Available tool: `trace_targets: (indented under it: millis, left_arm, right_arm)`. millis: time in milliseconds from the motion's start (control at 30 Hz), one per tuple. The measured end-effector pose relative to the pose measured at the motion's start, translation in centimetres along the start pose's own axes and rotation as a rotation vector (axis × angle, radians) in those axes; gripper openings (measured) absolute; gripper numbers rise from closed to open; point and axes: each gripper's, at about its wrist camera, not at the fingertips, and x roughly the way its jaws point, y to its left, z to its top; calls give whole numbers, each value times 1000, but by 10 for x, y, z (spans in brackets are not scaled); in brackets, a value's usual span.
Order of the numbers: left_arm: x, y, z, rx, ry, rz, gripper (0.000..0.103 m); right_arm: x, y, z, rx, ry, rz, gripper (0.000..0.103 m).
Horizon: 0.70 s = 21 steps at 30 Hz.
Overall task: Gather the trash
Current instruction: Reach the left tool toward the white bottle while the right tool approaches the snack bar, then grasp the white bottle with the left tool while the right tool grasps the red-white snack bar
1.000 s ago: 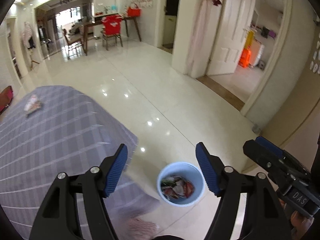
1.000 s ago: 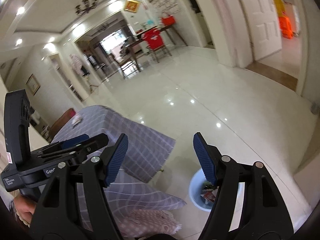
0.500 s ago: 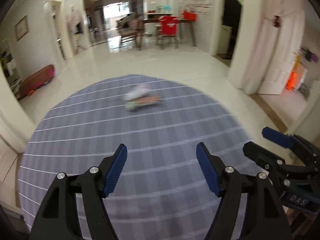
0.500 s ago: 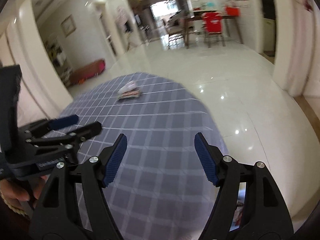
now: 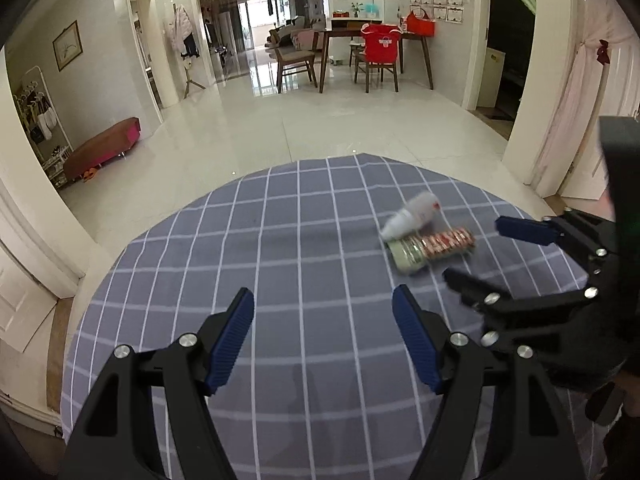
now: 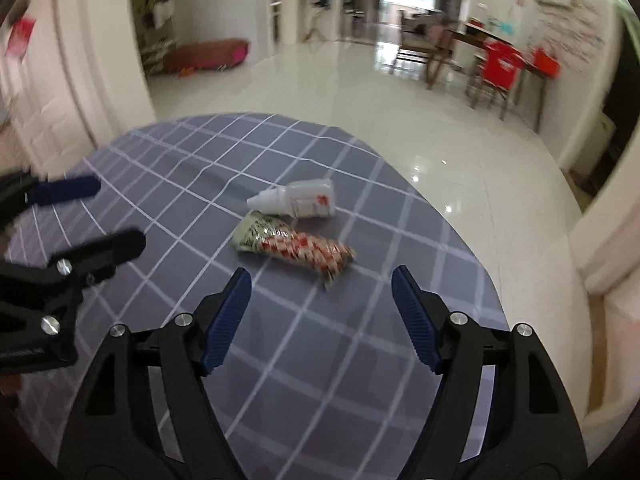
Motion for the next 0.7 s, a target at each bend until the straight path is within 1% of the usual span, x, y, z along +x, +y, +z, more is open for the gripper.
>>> trace_targets:
  millis: [133, 200, 233, 267, 300, 333, 367, 433, 533, 567, 633, 700]
  left_arm:
    - [11, -1, 10, 12, -8, 5, 70]
    - [16, -2, 13, 8, -1, -3, 70]
    - [18, -3, 13, 6, 1, -9, 70]
    - [19, -5, 14, 9, 2, -16, 70]
    - [20, -7, 14, 17, 1, -18, 70]
    - [21, -10, 15, 25, -2, -20, 70]
    - [21, -14, 16, 34, -4, -25, 70]
    - [23, -21, 17, 48, -4, -46, 70]
    - [28, -32, 20, 60, 2, -64, 70]
    - [29, -37, 21, 53, 5, -91, 70]
    - [31, -42, 24, 32, 5, -121, 71]
    - [34, -49, 30, 2, -1, -134, 75]
  right_arm:
    - [17, 7, 9, -104, 8, 39, 72]
    - [20, 4, 13, -108, 18, 67, 72]
    - [22, 2, 14, -106, 24, 89, 68]
    - [22, 0, 14, -107, 30, 124, 53]
    - [21, -1, 14, -105, 35, 164, 46]
    - [18, -2, 12, -111, 35, 175, 31]
    - [15, -2, 9, -118, 38, 173, 26]
    - [8, -5, 2, -106, 52, 187, 23]
    - [-6, -15, -14, -69, 72, 181, 21]
    - [-10, -21, -18, -54, 74, 177, 21]
    - [-21, -35, -30, -20, 70, 136, 21]
    - [-25, -50, -36, 34, 62, 106, 21]
